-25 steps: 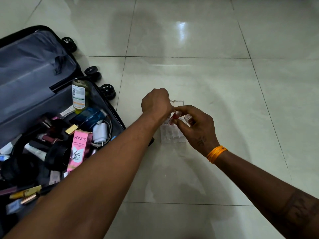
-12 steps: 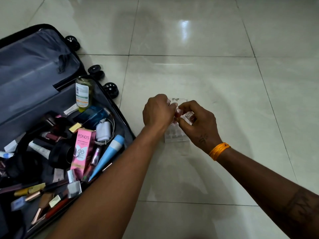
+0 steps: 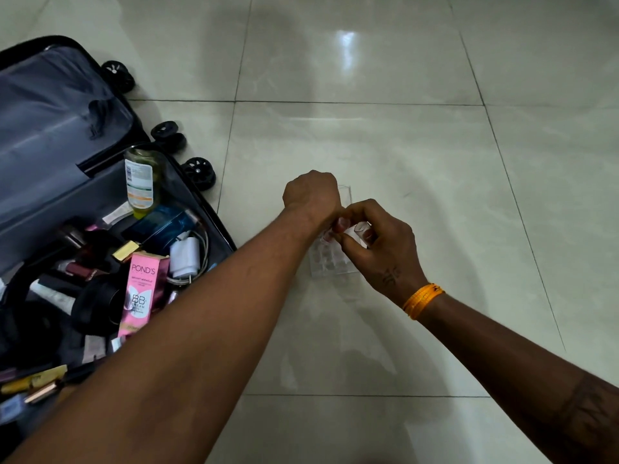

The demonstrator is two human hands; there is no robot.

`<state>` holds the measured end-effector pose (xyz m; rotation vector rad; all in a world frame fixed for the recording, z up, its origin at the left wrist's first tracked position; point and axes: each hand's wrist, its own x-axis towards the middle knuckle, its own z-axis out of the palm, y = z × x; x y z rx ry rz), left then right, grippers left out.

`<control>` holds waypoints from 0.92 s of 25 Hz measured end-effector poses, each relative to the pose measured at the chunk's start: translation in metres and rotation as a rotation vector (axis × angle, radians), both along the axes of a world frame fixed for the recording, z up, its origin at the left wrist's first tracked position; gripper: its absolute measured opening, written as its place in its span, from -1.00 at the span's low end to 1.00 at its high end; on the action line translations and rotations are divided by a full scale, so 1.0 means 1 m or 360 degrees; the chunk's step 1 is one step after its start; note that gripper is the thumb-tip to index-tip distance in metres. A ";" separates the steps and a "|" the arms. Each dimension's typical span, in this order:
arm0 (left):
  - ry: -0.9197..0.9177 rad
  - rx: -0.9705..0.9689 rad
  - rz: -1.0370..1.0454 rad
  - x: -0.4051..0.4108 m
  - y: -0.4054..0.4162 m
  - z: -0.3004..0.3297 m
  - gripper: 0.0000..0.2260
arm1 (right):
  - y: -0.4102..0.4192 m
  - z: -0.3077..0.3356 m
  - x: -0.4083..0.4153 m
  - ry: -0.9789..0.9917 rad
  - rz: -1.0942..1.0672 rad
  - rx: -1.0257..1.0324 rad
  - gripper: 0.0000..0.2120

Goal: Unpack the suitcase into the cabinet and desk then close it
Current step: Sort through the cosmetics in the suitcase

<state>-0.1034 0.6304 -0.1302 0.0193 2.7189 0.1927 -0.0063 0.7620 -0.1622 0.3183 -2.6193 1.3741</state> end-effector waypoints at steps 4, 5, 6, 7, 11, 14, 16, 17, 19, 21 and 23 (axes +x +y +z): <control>0.0008 0.0183 0.0147 0.002 -0.003 -0.004 -0.81 | 0.000 -0.001 -0.001 0.0011 0.0003 -0.0003 -0.86; 0.0051 0.0225 0.0192 0.004 -0.005 -0.006 -0.80 | 0.000 -0.001 0.000 0.0009 0.0002 -0.0007 -0.86; 0.0121 0.0269 0.0236 0.006 -0.007 -0.009 -0.78 | 0.000 -0.001 0.000 0.0006 0.0000 -0.0012 -0.86; 0.0212 0.0312 0.0275 0.010 -0.009 -0.013 -0.75 | 0.000 0.000 0.001 0.0001 -0.0004 -0.0016 -0.85; 0.0647 0.0547 0.0484 0.032 -0.015 -0.027 -0.75 | 0.002 0.001 0.001 0.0004 -0.0009 -0.0017 -0.84; 0.0762 0.0605 0.0559 0.042 -0.015 -0.029 -0.75 | 0.001 0.001 0.001 -0.0013 -0.0012 -0.0017 -0.84; 0.0646 0.0484 0.0418 0.041 -0.015 -0.029 -0.74 | 0.000 0.000 0.001 -0.0026 -0.0012 -0.0033 -0.84; 0.0570 0.0414 0.0364 0.037 -0.015 -0.028 -0.74 | -0.001 0.000 0.001 -0.0024 -0.0018 -0.0041 -0.85; 0.0479 0.0291 0.0314 0.029 -0.014 -0.025 -0.73 | 0.000 0.000 0.001 -0.0024 -0.0035 -0.0041 -0.84; 0.0437 0.0221 0.0318 0.021 -0.011 -0.023 -0.70 | 0.001 -0.002 -0.001 -0.0032 -0.0025 -0.0040 -0.83; 0.0432 0.0259 0.0317 0.016 -0.008 -0.021 -0.67 | 0.001 -0.003 0.000 -0.0046 -0.0012 -0.0053 -0.83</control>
